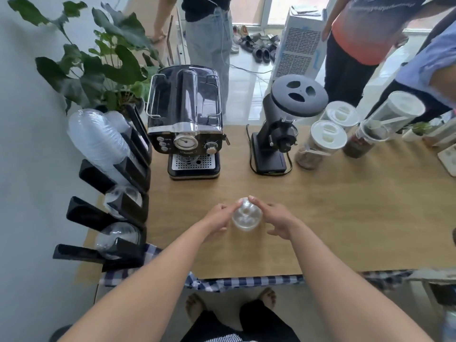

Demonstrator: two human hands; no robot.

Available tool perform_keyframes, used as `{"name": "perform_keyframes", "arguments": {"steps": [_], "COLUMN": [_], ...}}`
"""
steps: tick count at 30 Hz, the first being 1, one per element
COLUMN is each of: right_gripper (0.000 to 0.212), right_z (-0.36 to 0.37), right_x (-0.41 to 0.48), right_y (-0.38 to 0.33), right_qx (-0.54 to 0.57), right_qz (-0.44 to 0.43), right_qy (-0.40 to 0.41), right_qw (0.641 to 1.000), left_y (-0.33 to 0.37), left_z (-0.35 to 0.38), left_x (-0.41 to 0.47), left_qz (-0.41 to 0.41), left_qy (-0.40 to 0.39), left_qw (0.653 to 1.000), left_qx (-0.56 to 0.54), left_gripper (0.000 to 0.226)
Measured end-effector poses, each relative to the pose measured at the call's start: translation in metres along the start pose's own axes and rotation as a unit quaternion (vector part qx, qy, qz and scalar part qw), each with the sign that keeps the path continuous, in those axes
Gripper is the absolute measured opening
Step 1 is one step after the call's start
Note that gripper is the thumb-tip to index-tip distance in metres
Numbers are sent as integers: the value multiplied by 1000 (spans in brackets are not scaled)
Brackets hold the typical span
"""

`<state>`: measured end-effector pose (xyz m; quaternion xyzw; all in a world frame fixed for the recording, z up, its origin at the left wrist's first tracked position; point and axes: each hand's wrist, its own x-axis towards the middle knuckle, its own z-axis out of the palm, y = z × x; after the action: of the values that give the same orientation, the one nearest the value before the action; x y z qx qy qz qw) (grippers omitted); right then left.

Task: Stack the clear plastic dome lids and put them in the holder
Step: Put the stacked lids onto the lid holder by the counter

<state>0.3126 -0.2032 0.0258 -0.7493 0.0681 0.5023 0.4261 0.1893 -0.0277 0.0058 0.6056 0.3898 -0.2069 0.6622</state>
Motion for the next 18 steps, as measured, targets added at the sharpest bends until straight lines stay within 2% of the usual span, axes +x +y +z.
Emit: {"name": "perform_keyframes", "arguments": {"steps": [3,7,11,13,16,18], "right_gripper": [113,116,108,101,102,99], "right_z": [-3,-3,3,7,16,22], "right_x": [8,12,10,9,8,7], "right_y": [4,10,13,15,17,17], "right_qx": [0,-1,11,21,33,41], "right_qz": [5,-2,-16,-13,-6,-4], "right_qy": [-2,5,9,11,12,8], "right_qw": [1000,1000,1000,1000,999,999], "left_y": [-6,-8,-13,-16,-22,-27], "left_z": [8,13,14,14,9,3], "left_x": [11,13,11,9,8,10], "left_qz": [6,7,11,7,9,7], "left_qy": [15,38,45,50,61,64], "left_qw": [1000,999,998,997,996,995], "left_qx": [-13,-19,-35,-53,-68,-73], "left_gripper": [103,81,47,59,99,106]}}
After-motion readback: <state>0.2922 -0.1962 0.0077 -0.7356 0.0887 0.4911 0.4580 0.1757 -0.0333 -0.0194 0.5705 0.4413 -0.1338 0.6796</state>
